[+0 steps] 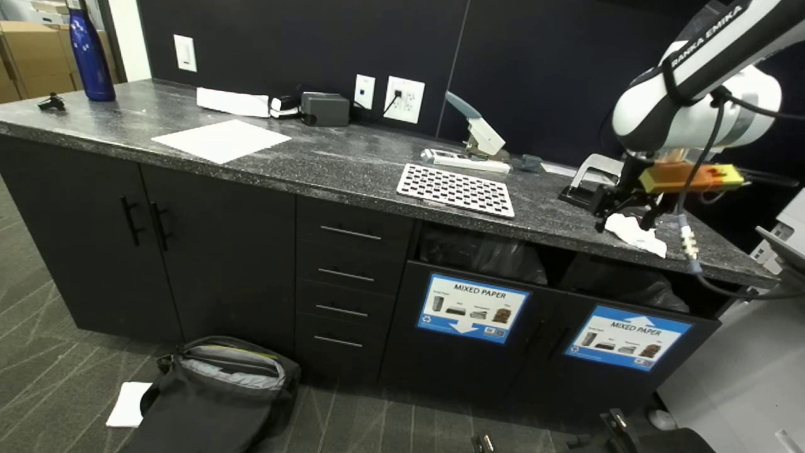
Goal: Pick up the papers from the counter and throw them in the bin
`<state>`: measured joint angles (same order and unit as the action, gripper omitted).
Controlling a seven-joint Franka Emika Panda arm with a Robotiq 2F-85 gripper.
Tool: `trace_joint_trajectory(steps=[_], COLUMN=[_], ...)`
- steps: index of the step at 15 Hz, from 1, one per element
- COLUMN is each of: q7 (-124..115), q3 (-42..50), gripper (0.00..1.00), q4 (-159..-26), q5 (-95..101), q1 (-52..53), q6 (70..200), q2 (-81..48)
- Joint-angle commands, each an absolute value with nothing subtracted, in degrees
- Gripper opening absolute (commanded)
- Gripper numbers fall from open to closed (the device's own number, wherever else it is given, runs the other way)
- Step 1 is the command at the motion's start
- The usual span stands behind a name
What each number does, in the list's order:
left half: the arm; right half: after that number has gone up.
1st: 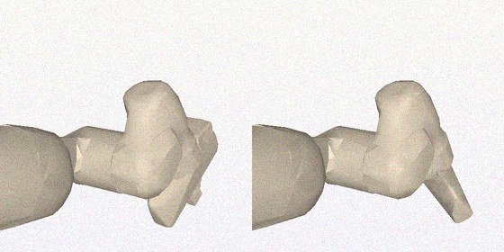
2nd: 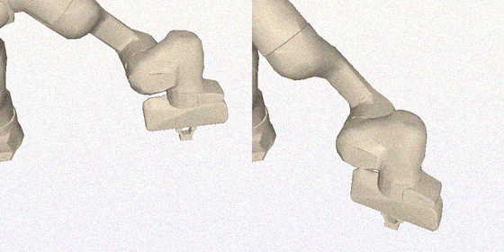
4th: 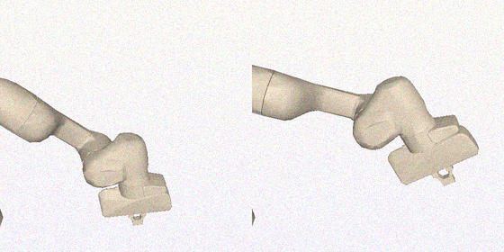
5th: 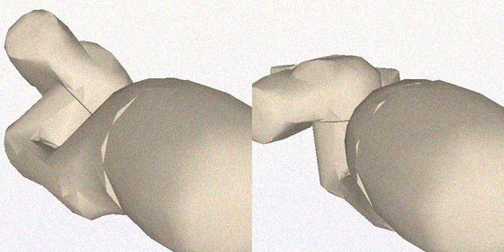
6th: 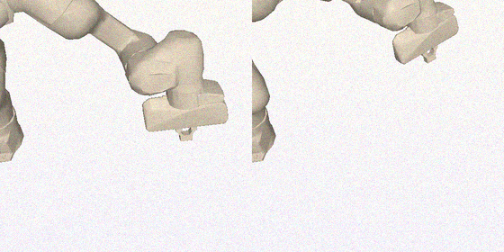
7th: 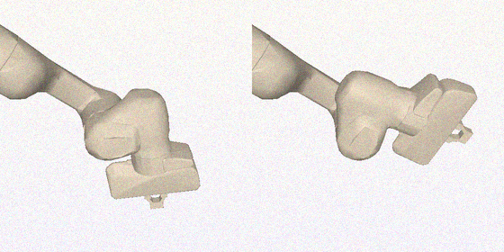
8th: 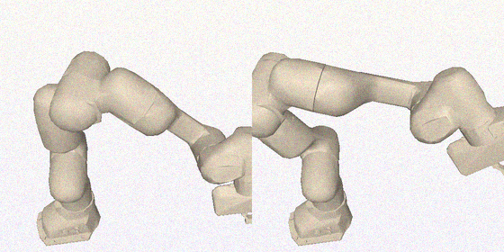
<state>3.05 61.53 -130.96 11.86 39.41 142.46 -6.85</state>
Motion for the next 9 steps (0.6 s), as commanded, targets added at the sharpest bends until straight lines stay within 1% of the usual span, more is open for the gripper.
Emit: trace_joint_trajectory(steps=[1, 2, 3, 6, 9], q7=[2.9, 2.9, 4.5, 9.2, 14.2], q3=[63.0, 51.6, 49.0, 37.1, 28.0], gripper=[1.0, 1.0, 1.0, 1.0, 1.0], q4=[-121.3, -118.7, -116.9, -112.3, -108.9], q5=[16.4, 16.5, 14.3, 7.2, 0.4], q1=[40.7, 29.1, 26.6, 13.4, 2.5], q6=[132.8, 130.8, 129.0, 124.1, 120.1], q2=[-1.3, -0.8, -1.6, -5.7, -10.1])
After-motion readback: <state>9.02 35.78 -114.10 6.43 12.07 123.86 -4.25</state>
